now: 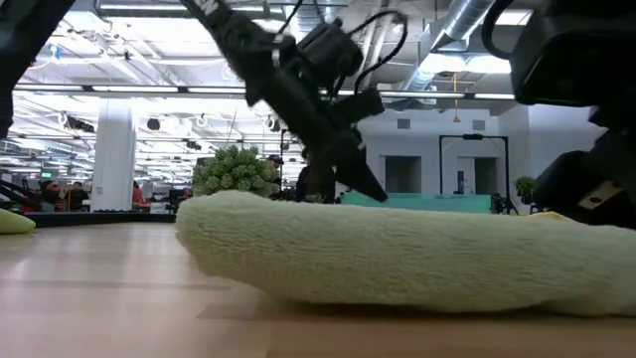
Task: Roll microfiber towels into tight, uniform cylinder then place into a basket
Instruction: Roll the dark green microfiber cloth
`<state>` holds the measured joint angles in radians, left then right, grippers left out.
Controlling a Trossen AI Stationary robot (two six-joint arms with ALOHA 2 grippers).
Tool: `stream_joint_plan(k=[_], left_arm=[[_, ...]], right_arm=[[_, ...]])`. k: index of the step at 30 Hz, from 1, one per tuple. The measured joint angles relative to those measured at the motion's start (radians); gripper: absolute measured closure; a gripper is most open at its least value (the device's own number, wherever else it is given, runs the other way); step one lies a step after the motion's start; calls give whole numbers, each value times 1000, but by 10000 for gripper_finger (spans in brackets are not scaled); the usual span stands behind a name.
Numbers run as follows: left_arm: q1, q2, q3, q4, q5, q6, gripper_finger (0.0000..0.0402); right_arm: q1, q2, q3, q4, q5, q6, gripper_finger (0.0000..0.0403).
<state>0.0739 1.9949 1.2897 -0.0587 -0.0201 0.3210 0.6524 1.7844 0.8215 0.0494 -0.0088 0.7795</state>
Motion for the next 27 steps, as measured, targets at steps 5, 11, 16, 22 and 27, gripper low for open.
stream_joint_plan(k=[5,11,16,22,27], left_arm=[[-87,-36,33,-260,-22,-50,401],[-140,5,-13,-301,-40,-121,401],[-110,74,-32,-192,-147,-154,401],[-52,86,-35,-85,-165,-134,401],[-47,43,-41,-120,-175,-111,401]], right_arm=[[1,0,0,-2,12,-1,384],[15,0,0,-4,19,0,378],[21,0,1,-18,17,0,383],[20,-1,2,-38,16,0,379],[20,-2,2,-39,17,0,381]])
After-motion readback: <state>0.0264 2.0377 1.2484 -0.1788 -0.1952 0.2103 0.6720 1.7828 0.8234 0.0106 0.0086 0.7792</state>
